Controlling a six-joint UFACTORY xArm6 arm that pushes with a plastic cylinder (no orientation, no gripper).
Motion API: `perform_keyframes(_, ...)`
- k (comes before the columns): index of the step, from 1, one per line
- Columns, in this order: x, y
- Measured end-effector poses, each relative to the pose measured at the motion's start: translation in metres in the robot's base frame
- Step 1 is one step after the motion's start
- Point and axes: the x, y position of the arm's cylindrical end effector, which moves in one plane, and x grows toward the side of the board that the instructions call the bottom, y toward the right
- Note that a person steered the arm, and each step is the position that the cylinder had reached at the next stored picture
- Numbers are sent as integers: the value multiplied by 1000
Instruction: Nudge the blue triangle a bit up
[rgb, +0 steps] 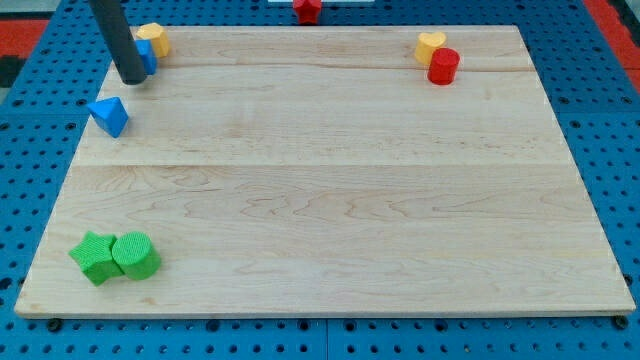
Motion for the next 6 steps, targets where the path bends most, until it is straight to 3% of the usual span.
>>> perform_keyframes(2,82,36)
perform_keyframes(3,113,-8)
perform_keyframes(4,113,-64)
perform_keyframes(6,105,-24)
